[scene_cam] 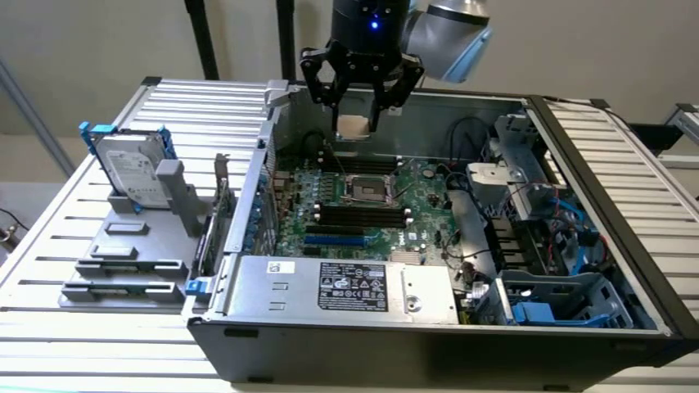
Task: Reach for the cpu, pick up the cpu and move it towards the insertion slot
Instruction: 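Pick up the cpu and move it towards the insertion slot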
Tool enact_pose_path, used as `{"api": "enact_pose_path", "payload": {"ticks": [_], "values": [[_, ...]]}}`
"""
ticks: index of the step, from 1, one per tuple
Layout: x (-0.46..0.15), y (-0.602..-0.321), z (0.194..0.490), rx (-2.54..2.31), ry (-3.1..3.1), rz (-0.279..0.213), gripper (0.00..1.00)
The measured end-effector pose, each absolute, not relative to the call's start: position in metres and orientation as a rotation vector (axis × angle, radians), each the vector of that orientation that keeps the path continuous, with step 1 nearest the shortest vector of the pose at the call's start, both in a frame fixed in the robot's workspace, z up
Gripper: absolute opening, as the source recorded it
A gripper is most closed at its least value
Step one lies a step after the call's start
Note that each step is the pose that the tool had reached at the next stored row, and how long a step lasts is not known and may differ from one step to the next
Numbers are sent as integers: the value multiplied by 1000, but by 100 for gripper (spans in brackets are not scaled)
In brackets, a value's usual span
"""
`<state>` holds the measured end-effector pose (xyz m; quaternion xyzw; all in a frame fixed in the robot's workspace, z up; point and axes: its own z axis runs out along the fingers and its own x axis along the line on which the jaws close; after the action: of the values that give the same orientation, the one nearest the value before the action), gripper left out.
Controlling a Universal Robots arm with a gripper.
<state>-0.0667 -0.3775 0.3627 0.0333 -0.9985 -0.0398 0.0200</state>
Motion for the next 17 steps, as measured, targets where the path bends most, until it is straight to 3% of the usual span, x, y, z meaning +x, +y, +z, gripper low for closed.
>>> {"api": "enact_pose_path", "payload": {"ticks": [17], "values": [[-35,-352,359,61,-3101,-109,54]]}}
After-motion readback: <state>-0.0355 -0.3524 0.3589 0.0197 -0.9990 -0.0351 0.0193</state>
